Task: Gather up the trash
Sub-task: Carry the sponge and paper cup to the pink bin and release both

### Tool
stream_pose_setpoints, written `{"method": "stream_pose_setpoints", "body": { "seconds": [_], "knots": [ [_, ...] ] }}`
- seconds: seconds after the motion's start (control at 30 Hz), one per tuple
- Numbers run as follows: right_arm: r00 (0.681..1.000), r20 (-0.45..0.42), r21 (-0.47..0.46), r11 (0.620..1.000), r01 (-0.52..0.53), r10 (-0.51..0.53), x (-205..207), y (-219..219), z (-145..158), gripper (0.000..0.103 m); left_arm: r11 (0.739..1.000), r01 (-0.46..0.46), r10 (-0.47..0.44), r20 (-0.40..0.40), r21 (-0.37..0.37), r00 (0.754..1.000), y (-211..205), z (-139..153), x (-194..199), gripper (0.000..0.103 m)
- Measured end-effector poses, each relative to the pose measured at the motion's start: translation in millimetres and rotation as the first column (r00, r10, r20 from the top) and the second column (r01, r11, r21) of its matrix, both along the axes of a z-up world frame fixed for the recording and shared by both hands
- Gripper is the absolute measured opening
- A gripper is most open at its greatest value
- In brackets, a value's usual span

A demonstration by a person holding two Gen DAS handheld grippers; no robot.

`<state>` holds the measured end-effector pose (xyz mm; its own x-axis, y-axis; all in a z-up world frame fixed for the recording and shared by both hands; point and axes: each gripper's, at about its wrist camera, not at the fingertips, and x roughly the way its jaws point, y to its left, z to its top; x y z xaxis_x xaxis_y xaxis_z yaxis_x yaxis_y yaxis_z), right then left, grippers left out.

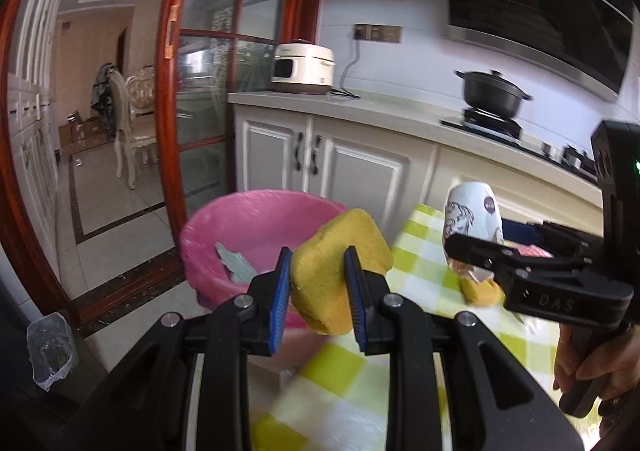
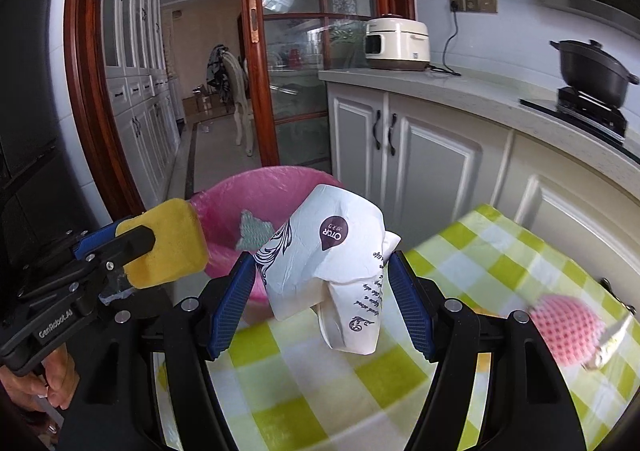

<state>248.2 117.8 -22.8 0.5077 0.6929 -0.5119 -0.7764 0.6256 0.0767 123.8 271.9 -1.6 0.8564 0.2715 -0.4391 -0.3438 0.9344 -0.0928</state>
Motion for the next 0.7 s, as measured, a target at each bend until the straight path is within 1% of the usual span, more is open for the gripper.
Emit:
{"method": "stream_pose_setpoints", "body": {
  "seconds": [0.1,0.2,0.3,0.4,0.6,0.63,0.67,0.7],
  "knots": [
    [0.999,-0.017,0.012,0.999,-0.032,0.033,15.7,20.2,1.3,0.065,0.999,-0.033,0.033,-0.004,0.009,0.999,25.9,1.8,17.1,0.026],
    [0.996,-0.052,0.036,0.996,-0.076,0.078,34.6,38.6,0.2,0.065,0.998,-0.059,0.059,-0.013,-0.014,0.998,51.9,0.4,31.8,0.026],
    [0.994,-0.061,0.028,0.995,-0.094,0.096,47.4,58.1,-3.5,0.066,0.996,-0.080,0.080,-0.022,-0.024,0.997,73.0,-2.0,44.0,0.026],
    [0.990,-0.074,0.024,0.993,-0.117,0.119,61.3,79.4,-9.1,0.066,0.995,-0.099,0.097,-0.037,-0.035,0.995,94.8,-8.9,61.9,0.026],
    [0.980,-0.126,0.036,0.988,-0.150,0.153,89.5,111.1,-26.5,0.066,0.991,-0.125,0.121,-0.060,-0.050,0.991,120.6,-27.4,85.0,0.028],
    [0.978,-0.135,0.034,0.987,-0.156,0.159,93.6,115.7,-30.8,0.066,0.990,-0.127,0.123,-0.066,-0.054,0.990,123.4,-31.0,87.6,0.028],
    [0.977,-0.140,0.030,0.987,-0.158,0.161,96.9,118.5,-34.5,0.067,0.990,-0.129,0.125,-0.071,-0.061,0.990,126.8,-35.2,90.8,0.032],
    [0.977,-0.144,0.024,0.987,-0.159,0.160,100.2,122.3,-39.4,0.067,0.989,-0.131,0.126,-0.075,-0.068,0.989,129.4,-39.2,92.5,0.032]
  ]
}}
